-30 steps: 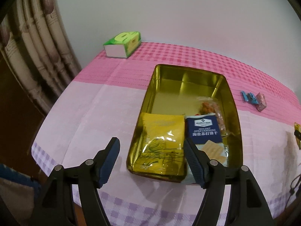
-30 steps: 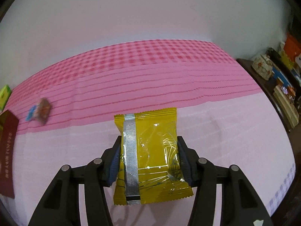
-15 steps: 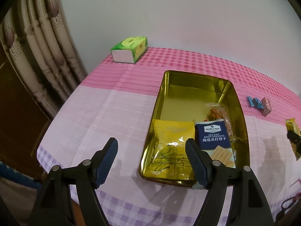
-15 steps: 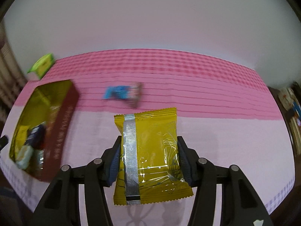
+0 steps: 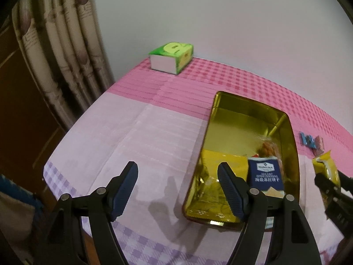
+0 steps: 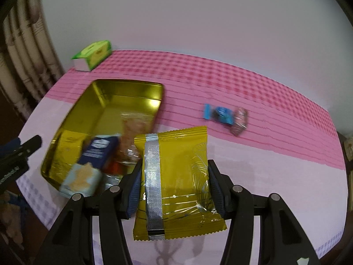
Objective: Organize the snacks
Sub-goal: 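Lower the yellow silver-strip bag into the gold tin and open the right gripper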
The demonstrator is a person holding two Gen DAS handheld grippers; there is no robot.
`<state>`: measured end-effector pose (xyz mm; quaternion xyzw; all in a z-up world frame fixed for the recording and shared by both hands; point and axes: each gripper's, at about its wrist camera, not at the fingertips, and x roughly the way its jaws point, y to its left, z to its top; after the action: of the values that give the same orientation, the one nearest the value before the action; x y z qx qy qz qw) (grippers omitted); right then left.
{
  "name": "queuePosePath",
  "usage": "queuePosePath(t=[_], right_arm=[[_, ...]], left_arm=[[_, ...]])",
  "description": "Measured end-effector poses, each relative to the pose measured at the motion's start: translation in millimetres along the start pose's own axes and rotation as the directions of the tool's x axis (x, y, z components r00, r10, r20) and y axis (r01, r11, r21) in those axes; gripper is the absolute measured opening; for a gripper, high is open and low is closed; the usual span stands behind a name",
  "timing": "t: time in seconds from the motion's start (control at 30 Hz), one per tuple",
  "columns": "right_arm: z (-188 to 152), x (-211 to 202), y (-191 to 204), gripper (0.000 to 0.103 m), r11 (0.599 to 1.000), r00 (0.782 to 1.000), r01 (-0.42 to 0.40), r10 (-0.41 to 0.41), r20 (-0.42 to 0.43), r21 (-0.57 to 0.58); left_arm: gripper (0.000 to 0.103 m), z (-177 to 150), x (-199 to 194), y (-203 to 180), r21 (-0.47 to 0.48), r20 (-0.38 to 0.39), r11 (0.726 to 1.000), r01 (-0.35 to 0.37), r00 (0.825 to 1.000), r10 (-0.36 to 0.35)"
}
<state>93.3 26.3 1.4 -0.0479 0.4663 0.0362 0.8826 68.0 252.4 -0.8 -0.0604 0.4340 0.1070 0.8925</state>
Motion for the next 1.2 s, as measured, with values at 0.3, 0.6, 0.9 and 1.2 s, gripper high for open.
queuePosePath(t=[0.3,0.6,0.9,1.2], right_arm=[[-0.6,22.9,46.0,0.051,0.999,0.998,-0.029,0.027,-0.059,-0.029],[0.6,38.3,64.2,0.051,0.997,0.996,-0.069,0.07,-0.057,0.022],[0.9,40.0,66.9,0.054,0.996,0.995,-0.084,0.085,-0.05,0.017],[-0.4,35.5,66.1,0.06,0.996,0.994,-0.092,0.091,-0.055,-0.005]], left_arm=[[0.075,4.3,-0.1,16.3,-0.044,0.01,0.999,-0.029,1.0,0.03],[0.076,5.0,1.8,18.3,-0.055,0.0,0.998,-0.017,1.0,0.017],[0.076,3.8,3.0,17.4,-0.052,-0.005,0.999,-0.01,1.0,0.01],[0.077,1.7,3.6,12.8,-0.034,-0.003,0.999,-0.008,1.0,0.008]])
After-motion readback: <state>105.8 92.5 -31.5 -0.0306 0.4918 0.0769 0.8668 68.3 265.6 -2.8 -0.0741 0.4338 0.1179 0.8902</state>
